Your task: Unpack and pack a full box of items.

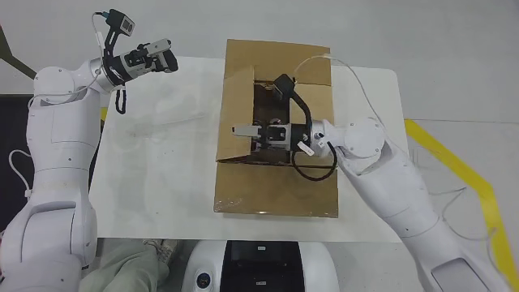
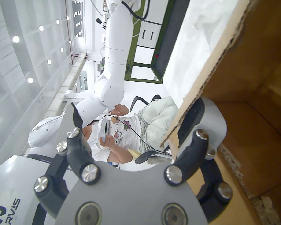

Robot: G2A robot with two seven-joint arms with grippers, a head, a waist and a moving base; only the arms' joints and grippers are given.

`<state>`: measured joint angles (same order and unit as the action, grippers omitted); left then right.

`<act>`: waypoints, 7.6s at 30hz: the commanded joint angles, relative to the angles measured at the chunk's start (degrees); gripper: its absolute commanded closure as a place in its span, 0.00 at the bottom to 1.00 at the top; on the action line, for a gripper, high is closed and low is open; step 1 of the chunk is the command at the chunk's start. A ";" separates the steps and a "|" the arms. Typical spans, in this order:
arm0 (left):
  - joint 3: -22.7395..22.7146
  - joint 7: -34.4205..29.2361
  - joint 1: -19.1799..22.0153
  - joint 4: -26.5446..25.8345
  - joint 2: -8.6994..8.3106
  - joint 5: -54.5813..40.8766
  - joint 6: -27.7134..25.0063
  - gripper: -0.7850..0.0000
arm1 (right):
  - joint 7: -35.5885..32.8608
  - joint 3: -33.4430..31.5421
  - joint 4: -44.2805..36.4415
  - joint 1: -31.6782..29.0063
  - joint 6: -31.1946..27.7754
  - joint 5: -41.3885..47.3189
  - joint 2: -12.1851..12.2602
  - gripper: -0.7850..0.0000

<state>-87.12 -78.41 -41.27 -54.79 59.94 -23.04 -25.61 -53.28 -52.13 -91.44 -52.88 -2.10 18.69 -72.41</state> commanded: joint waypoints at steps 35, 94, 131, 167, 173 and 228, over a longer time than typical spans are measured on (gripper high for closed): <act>0.19 0.29 -3.05 -10.82 -0.85 -9.76 6.86 0.00 | 6.99 16.69 10.25 7.89 -6.91 -1.09 -7.92 0.00; 8.32 6.16 -4.93 -10.96 -2.33 1.41 9.60 0.00 | 3.50 -21.38 -15.79 -22.73 -0.79 -6.92 2.52 0.00; 25.55 16.07 3.39 -20.33 1.26 2.46 16.36 0.00 | -3.92 -31.09 -20.05 -32.18 3.69 0.92 5.64 0.00; 40.28 26.59 4.99 -20.75 6.34 4.68 24.85 0.00 | -4.23 -29.60 -30.11 -43.38 3.95 -1.94 7.20 0.00; 42.99 28.56 5.21 -18.13 7.66 6.24 24.98 0.00 | -4.22 -29.27 -30.19 -44.07 3.77 -2.13 7.53 0.00; 30.51 17.28 3.11 -18.70 10.07 -8.63 12.12 0.00 | 19.72 -28.16 -29.68 -44.19 -3.75 -8.76 8.42 0.00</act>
<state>-55.34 -60.69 -37.78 -72.55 70.39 -32.19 -13.63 -34.23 -79.70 -120.41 -96.32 -5.43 10.24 -64.03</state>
